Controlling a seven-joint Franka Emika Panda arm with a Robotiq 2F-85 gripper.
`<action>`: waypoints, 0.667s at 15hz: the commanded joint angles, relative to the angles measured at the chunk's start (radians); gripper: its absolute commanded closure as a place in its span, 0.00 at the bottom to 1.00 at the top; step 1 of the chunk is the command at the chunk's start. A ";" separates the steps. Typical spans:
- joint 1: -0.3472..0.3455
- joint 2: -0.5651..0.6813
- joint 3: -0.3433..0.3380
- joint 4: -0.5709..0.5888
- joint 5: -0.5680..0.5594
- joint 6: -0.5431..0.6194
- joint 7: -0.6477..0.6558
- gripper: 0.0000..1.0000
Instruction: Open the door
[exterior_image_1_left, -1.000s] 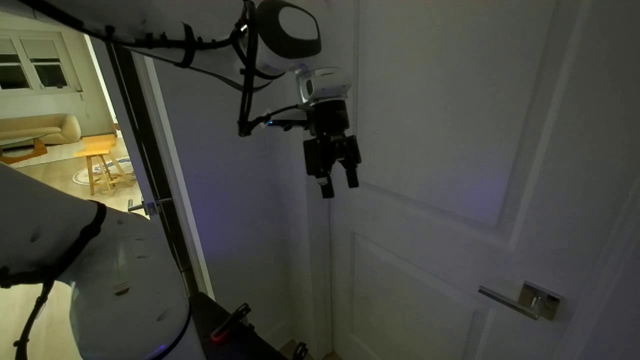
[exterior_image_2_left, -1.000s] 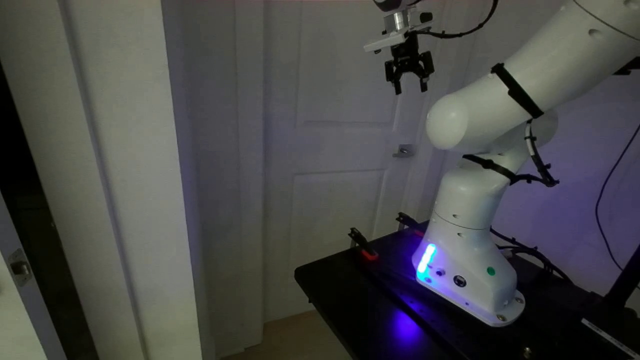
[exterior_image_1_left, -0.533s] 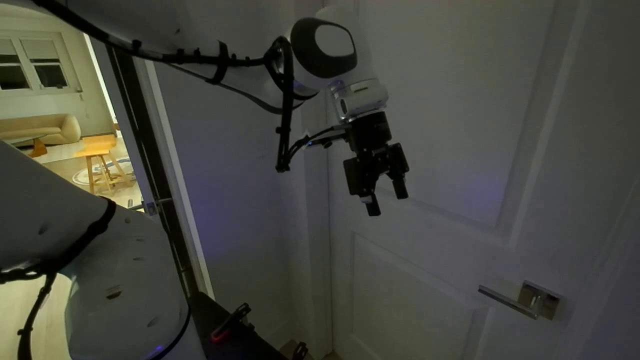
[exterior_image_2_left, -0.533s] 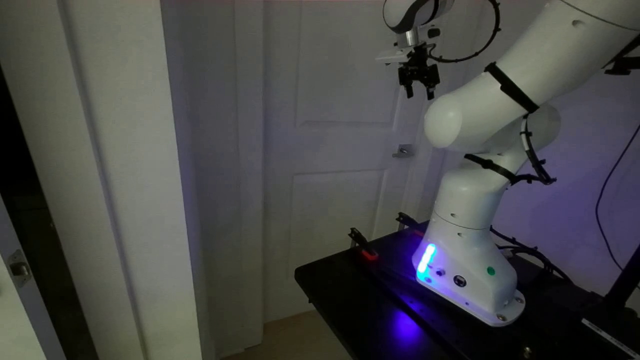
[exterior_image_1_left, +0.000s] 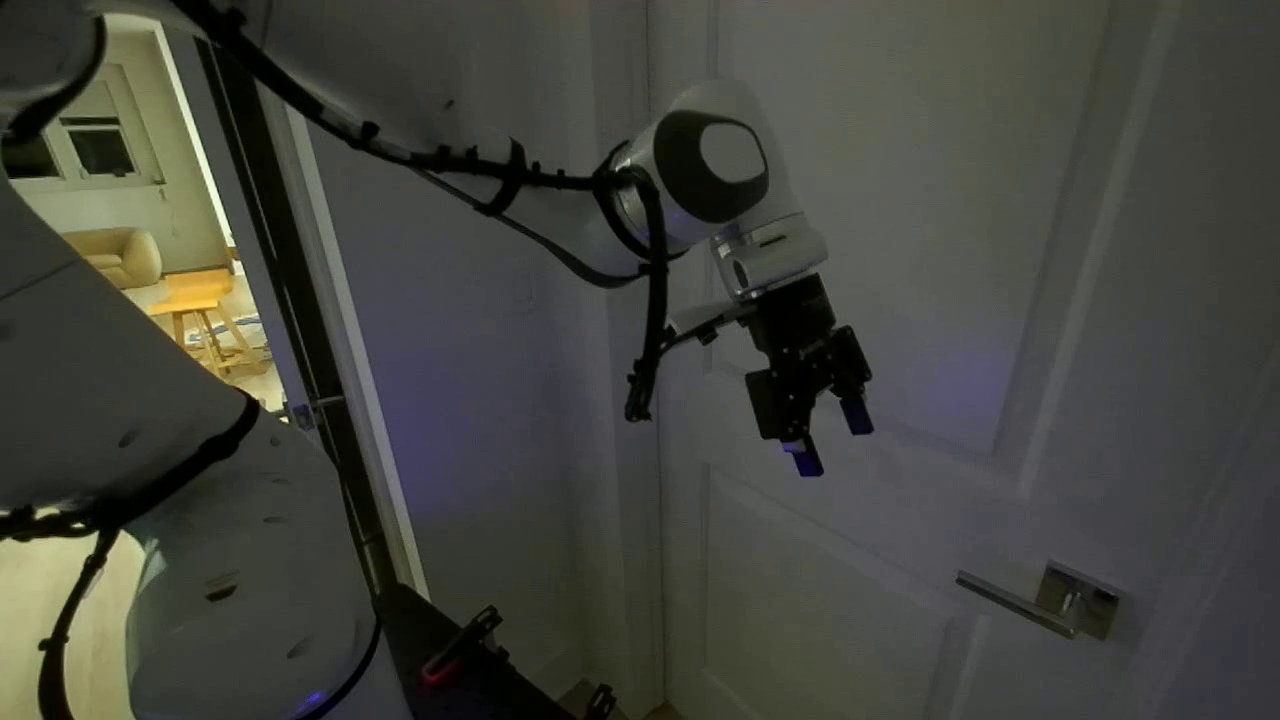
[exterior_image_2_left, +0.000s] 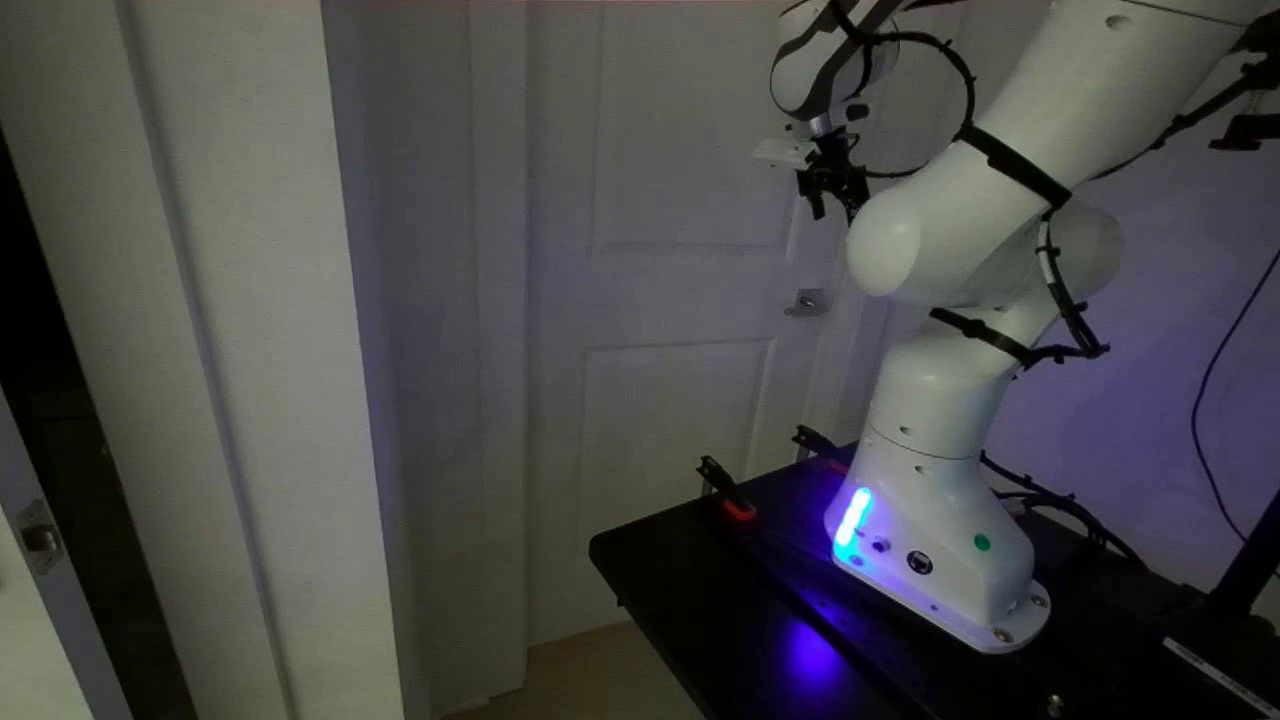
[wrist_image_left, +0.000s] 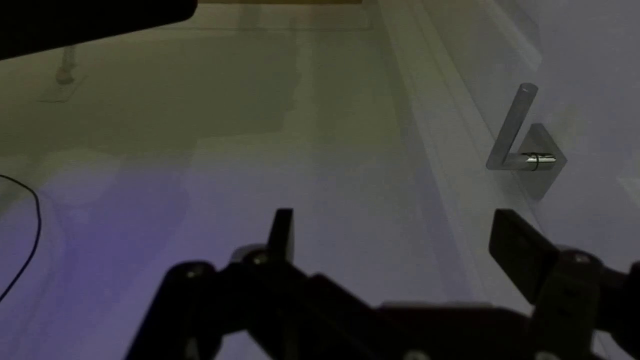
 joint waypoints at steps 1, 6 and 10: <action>-0.013 0.112 -0.044 0.038 -0.052 0.091 0.037 0.00; -0.002 0.254 -0.124 0.087 -0.050 0.245 -0.012 0.00; 0.009 0.366 -0.157 0.144 -0.050 0.363 -0.006 0.00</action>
